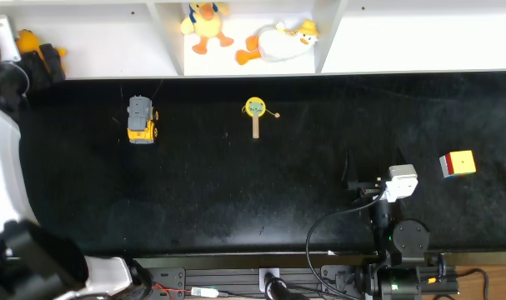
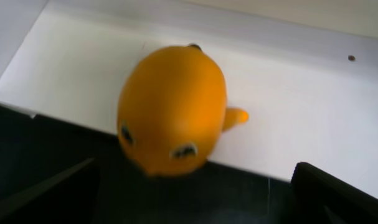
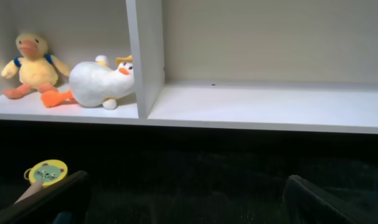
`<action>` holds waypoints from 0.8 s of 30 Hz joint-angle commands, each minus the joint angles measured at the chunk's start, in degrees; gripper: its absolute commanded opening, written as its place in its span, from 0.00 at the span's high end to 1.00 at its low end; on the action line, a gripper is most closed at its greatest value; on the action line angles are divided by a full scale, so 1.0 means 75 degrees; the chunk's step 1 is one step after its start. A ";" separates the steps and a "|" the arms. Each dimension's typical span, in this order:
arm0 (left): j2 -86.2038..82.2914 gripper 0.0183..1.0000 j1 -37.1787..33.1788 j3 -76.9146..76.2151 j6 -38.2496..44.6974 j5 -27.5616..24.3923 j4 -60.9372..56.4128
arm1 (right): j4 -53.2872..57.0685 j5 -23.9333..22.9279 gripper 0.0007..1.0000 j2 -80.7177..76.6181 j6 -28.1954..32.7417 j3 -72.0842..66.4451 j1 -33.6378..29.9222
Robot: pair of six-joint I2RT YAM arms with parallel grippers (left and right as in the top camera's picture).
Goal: Store Toys
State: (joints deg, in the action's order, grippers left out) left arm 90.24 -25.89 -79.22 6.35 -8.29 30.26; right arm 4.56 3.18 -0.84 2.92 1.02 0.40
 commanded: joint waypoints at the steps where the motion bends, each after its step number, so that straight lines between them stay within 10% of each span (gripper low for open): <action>1: -0.0933 0.00 0.0006 0.0860 0.0175 0.0093 0.0029 | -0.0041 0.0020 0.00 0.0079 -0.0082 -0.0099 0.0015; 24: -0.5499 0.00 0.1990 0.5855 -0.1460 0.0117 0.0175 | -0.0041 0.0020 0.00 0.0079 -0.0082 -0.0099 0.0015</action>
State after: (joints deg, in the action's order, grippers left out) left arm 49.19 -12.45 -35.68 -0.78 -8.27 31.77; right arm 4.56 3.16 -0.84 2.92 1.02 0.40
